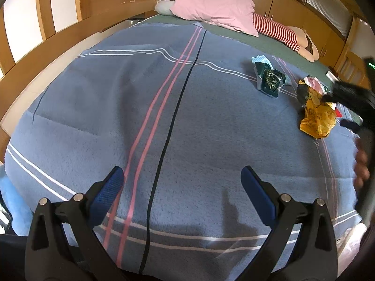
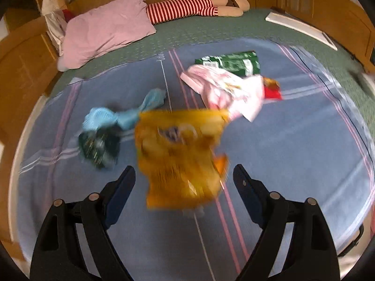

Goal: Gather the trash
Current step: 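Reach the right tool to the yellow chip bag and grasp it, then bring the chip bag to the left tool and close the left tool on it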

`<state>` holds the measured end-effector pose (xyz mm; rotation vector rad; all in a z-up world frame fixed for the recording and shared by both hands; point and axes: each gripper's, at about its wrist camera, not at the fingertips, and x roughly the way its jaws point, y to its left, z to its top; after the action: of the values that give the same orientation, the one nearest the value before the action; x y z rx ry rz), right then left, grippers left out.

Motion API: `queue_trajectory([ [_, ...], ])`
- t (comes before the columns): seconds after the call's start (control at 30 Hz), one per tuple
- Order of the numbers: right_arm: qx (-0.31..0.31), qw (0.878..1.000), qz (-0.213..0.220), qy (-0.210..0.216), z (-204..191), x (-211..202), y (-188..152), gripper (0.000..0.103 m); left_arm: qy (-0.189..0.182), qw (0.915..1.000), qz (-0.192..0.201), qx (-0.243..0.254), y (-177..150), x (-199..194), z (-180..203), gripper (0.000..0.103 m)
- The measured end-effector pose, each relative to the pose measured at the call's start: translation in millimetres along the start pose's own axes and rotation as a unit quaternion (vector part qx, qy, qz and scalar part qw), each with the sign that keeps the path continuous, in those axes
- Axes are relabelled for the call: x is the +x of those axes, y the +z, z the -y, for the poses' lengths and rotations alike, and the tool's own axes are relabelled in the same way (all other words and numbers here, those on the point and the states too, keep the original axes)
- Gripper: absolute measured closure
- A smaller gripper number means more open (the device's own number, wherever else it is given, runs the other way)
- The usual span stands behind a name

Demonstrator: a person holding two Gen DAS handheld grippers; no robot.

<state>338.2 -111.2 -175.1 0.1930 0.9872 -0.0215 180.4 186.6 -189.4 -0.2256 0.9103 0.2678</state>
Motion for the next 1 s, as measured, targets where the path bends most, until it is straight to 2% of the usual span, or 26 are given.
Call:
queue_trajectory([
  [0.13,0.006,1.000,-0.022,-0.014,-4,36,11,0.015,0.000,1.0000,-0.001,-0.001,1,2,-1,0.004],
  [0.2,-0.009,1.000,-0.020,-0.015,-8,45,10,0.016,0.001,1.0000,0.000,-0.005,2,3,-2,0.004],
  [0.27,-0.039,0.999,-0.007,-0.010,-15,43,7,0.028,0.003,0.9999,0.000,-0.013,3,4,-4,0.004],
  [0.33,-0.084,0.996,0.001,-0.006,-26,36,2,0.034,0.005,0.9997,0.002,-0.025,4,4,-7,0.004],
  [0.43,-0.132,0.991,-0.011,0.011,-38,30,-7,0.042,0.007,0.9991,0.009,-0.042,6,1,-11,0.004],
  [0.53,-0.164,0.984,-0.038,0.064,-49,18,-22,0.042,0.013,0.9982,0.016,-0.056,7,-1,-14,0.004],
  [0.57,-0.175,0.978,-0.055,0.096,-54,11,-31,0.042,0.014,0.9979,0.018,-0.061,7,-2,-16,0.004],
  [0.63,-0.196,0.971,-0.069,0.121,-62,1,-45,0.042,0.017,0.9968,0.021,-0.075,8,-3,-20,0.004],
  [0.7,-0.214,0.962,-0.083,0.147,-69,-12,-59,0.040,0.017,0.9957,0.021,-0.089,8,-3,-25,0.004],
  [0.73,-0.215,0.958,-0.092,0.166,-70,-20,-66,0.036,0.016,0.9950,0.020,-0.096,8,-3,-27,0.004],
  [0.87,-0.188,0.953,-0.089,0.222,-65,-47,-74,0.024,0.011,0.9927,0.014,-0.119,10,1,-35,0.004],
  [1.0,-0.110,0.961,-0.079,0.243,-35,-60,-67,0.021,0.007,0.9917,0.012,-0.128,8,1,-38,0.004],
])
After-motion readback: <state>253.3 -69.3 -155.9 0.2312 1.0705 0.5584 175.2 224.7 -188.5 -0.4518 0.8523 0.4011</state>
